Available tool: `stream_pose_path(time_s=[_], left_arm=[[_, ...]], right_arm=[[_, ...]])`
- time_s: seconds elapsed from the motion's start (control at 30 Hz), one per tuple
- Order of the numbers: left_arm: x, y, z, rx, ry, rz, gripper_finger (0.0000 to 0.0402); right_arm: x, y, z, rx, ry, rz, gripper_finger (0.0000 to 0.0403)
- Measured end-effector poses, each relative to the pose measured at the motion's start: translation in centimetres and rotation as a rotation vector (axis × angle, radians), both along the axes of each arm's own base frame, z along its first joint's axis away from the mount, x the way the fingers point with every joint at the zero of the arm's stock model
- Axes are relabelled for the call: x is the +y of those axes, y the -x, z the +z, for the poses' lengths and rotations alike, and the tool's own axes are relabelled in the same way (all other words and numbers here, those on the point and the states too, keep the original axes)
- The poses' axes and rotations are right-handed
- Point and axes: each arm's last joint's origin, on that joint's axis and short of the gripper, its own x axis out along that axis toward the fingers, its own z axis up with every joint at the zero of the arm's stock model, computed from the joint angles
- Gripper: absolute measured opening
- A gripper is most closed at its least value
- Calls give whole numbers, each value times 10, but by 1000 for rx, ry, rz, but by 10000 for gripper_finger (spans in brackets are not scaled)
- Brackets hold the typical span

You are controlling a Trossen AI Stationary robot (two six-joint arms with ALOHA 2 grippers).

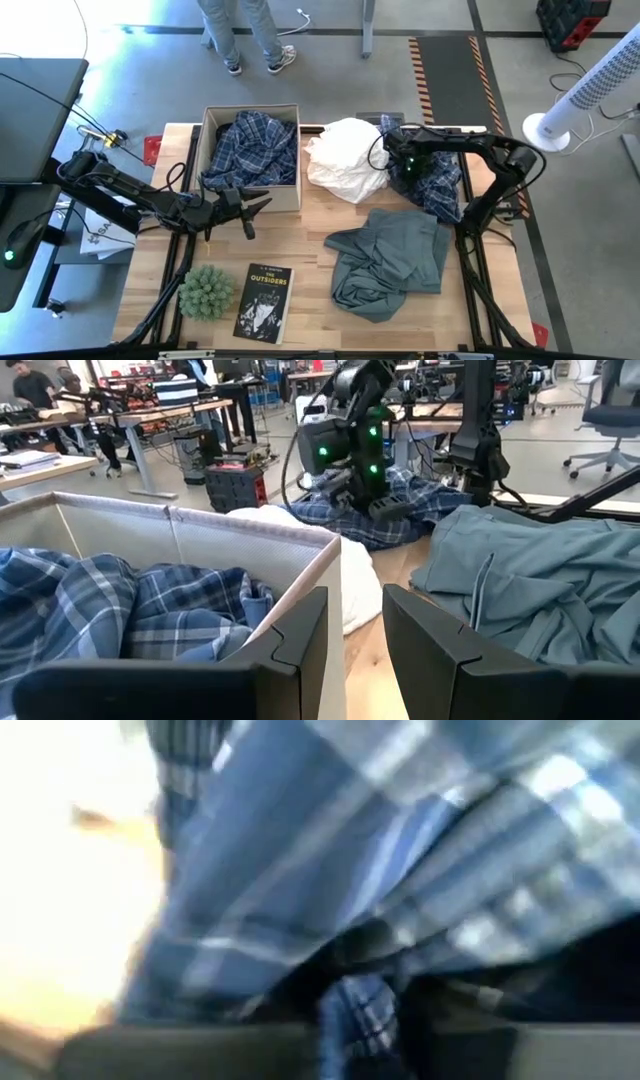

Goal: Sort clothes
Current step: Put the blue plaid shirt into the laundry organizer

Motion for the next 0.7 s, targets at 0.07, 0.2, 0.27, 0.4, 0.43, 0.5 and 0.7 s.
stream_pose_path(time_s=[0.07, 0.2, 0.27, 0.4, 0.43, 0.5, 0.7], left_arm=[[0, 0, 0, 0, 0, 0, 94], [0, 0, 0, 0, 1, -7, 94], [0, 0, 0, -1, 1, -7, 94], [0, 0, 1, -6, 1, -7, 94], [0, 0, 1, -9, -6, -9, 94], [0, -1, 4, -23, -31, -12, 94], [-6, 0, 31, -129, -154, -39, 94]], right_arm=[[-3, -3, 32, -59, 93, -22, 23], [3, 1, 106, -136, 311, -83, 32], [12, 6, 152, -250, 424, -91, 23], [37, 13, 243, -593, 682, -79, 22], [44, 14, 264, -700, 740, -69, 22], [59, 18, 308, -943, 858, -37, 22], [89, 6, 389, -1582, 1060, 172, 22]])
